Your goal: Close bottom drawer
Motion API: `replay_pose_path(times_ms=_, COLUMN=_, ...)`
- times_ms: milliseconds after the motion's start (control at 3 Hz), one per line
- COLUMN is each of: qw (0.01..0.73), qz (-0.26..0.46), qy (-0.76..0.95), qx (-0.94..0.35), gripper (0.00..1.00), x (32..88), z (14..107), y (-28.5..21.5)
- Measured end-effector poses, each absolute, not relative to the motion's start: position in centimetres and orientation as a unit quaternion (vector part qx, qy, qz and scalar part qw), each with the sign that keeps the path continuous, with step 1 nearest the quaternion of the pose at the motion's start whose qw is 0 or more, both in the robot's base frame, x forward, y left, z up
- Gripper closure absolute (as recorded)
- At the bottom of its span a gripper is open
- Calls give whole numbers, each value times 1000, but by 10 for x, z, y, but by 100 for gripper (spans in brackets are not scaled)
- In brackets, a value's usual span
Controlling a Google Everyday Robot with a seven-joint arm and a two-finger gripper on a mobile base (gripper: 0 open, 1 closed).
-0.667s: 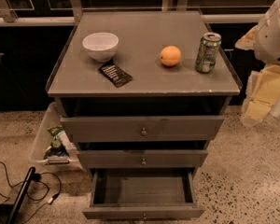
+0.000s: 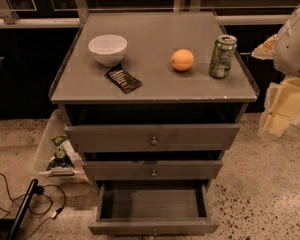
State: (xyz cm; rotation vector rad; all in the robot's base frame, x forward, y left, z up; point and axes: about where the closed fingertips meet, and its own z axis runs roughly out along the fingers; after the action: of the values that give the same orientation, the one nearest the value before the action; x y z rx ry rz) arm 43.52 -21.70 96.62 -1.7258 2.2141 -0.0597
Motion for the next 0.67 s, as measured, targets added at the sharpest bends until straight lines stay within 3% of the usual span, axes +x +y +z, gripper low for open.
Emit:
replay_pose_path(times_ms=333, qw=164, qz=9, qy=777, qx=-608, gripper=0, x=422, z=925, y=-215)
replay_pose_path(times_ms=667, qw=160, qz=46, qy=771, qx=-614, gripper=19, x=399, z=862, y=-214)
